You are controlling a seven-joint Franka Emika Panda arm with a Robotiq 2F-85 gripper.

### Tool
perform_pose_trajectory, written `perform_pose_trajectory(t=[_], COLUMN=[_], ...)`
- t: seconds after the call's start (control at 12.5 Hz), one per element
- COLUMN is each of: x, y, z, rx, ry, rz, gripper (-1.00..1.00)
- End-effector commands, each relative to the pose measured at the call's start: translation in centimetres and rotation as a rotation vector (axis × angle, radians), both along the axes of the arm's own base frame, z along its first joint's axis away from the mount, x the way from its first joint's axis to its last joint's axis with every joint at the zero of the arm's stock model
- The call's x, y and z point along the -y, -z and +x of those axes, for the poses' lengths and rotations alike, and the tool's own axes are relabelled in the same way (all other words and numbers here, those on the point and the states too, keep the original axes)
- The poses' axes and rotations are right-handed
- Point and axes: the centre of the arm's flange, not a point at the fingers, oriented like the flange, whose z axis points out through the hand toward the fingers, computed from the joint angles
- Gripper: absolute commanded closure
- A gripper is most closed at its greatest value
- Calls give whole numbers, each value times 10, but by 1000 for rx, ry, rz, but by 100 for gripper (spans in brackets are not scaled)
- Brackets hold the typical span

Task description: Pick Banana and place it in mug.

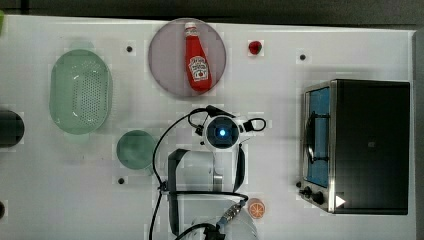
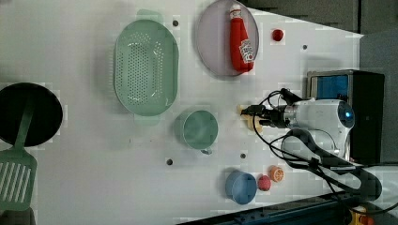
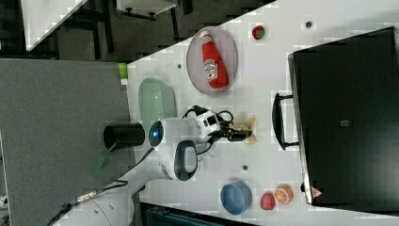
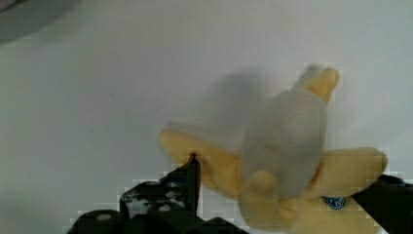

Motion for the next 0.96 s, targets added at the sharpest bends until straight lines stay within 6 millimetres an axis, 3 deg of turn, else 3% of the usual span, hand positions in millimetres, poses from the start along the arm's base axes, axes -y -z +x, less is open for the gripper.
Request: perform_pose_trajectory(t=[0.08,0.48,0.8,0.96], x=[-3,-3,-4,-1], y=[-5,-5,-16,-42], z=[2,3,7,16], rx=[17,28,50,94], ry=[-59,-59,-60,-51], rz=[4,4,4,3], gripper=[-92,25,28,28])
